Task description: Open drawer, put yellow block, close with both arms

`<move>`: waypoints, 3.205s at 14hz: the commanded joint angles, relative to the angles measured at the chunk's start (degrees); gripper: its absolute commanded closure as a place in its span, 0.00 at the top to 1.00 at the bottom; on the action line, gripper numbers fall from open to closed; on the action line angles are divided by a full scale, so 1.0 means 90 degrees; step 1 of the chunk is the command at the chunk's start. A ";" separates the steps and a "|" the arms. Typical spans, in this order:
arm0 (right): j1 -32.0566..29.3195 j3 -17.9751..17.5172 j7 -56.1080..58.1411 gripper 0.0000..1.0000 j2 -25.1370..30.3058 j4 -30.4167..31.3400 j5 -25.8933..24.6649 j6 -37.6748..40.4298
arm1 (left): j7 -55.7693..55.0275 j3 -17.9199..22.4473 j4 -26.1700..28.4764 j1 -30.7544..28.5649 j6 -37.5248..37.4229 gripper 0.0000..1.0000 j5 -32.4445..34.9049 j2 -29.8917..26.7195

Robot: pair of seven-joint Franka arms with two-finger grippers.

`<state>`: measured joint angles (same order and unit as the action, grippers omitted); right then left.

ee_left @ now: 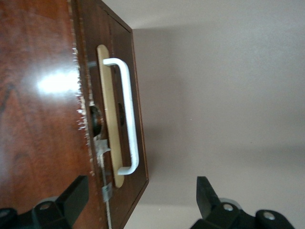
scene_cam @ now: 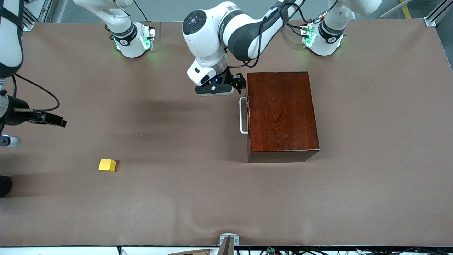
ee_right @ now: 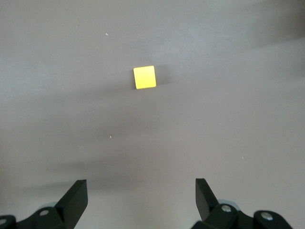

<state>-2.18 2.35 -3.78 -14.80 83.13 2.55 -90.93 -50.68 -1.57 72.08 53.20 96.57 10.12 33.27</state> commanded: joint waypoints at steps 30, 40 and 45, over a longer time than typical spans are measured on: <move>0.0066 -0.0065 0.0049 1.00 -0.2671 -0.0086 -0.0166 -0.2718 | -0.0735 0.0243 -0.0108 0.0026 0.1506 1.00 0.0321 0.1294; 0.0046 -0.0075 0.0058 1.00 -0.3043 0.0304 -0.0039 -0.2983 | -0.0873 0.0077 -0.0108 0.0085 0.2385 1.00 -0.0002 0.1323; 0.0115 -0.0075 0.0166 1.00 -0.3043 0.0567 -0.0087 -0.3624 | -0.0815 0.0047 -0.0108 0.0085 0.2708 1.00 -0.0284 0.1352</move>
<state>-1.54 1.82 -2.83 -42.65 86.49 2.19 -120.30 -57.49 -1.01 72.16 53.64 118.71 9.52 44.48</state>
